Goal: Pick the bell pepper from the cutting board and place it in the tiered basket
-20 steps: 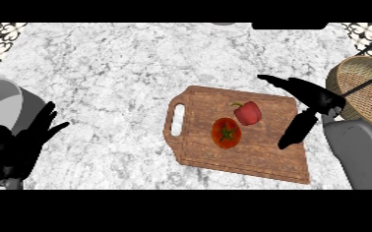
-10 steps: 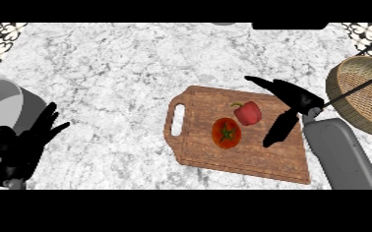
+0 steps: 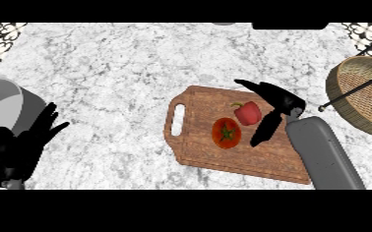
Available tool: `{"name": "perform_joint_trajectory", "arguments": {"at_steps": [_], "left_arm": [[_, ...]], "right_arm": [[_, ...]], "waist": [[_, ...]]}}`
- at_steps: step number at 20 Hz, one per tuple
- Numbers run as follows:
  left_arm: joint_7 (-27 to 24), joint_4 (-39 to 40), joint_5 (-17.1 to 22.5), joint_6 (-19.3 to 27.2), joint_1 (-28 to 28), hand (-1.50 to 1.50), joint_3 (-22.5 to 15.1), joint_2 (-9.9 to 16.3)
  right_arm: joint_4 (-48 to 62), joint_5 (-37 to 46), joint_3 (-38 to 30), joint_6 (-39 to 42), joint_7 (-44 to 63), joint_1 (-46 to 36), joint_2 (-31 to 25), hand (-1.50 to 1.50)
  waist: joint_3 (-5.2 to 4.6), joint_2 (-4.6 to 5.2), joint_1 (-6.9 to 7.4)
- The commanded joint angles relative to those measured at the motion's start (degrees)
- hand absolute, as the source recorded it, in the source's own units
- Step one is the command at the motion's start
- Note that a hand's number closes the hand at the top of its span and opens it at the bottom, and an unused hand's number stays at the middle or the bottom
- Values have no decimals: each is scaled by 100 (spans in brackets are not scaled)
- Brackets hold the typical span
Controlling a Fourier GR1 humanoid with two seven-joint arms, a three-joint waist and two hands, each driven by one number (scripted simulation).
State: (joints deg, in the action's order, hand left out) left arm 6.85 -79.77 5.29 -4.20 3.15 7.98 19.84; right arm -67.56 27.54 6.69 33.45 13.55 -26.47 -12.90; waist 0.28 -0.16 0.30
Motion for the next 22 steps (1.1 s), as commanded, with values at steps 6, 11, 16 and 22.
{"name": "perform_joint_trajectory", "arguments": {"at_steps": [6,11,16,22], "left_arm": [[72,444,-148,-175,-256,0,164,-131],[396,315,-243,19,-472,0,111,-256],[213,320,-305,-162,-334,0,244,-200],[-41,168,-406,-73,95,0,161,-410]], "right_arm": [[731,379,88,-120,-615,-70,248,-150],[190,547,278,-626,-1118,176,481,150],[136,488,-129,-822,-1245,121,414,150],[-284,1156,-203,-1901,789,-127,1067,150]], "waist": [[-28,23,-8],[-28,21,-31],[-28,18,-21],[-42,-7,-32]]}}
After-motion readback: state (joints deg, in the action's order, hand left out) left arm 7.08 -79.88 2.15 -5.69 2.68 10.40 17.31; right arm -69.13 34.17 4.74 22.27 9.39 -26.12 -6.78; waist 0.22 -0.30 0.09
